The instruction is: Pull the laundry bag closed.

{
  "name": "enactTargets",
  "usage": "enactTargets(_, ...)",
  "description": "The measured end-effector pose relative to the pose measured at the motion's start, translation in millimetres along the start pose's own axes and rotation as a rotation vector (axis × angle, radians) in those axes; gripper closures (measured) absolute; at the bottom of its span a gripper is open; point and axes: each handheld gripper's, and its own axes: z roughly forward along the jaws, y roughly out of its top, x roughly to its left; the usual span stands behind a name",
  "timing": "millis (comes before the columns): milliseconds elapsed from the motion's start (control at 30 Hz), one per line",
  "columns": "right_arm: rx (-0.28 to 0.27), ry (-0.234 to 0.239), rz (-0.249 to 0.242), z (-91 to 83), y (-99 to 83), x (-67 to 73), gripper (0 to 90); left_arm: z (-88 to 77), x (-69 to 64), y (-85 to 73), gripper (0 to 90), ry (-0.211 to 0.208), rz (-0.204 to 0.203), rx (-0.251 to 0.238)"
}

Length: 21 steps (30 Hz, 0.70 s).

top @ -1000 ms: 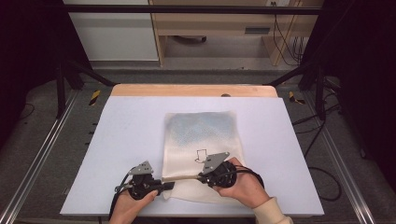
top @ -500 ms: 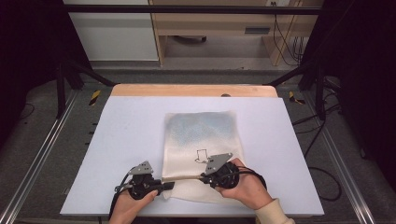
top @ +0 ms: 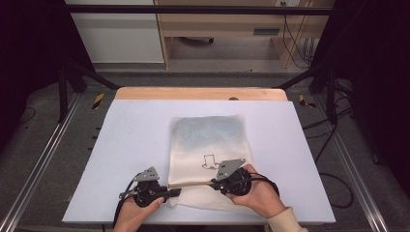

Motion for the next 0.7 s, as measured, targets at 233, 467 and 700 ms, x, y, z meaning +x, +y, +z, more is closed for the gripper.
enactTargets(233, 0.001, -0.009, 0.006, -3.9, -3.1, -1.2, 82.1, -0.2, 0.0, 0.1, 82.4, -0.001, 0.003, -0.001)
enactTargets(467, 0.000, -0.014, 0.014, -6.2, -5.2, -1.0, 82.1, -0.1, -0.4, 0.2, 82.4, 0.001, 0.006, -0.001)
enactTargets(700, -0.003, -0.017, 0.021, -8.2, -7.7, -1.8, 82.1, 0.3, -0.4, 0.2, 82.4, 0.001, 0.005, 0.001)
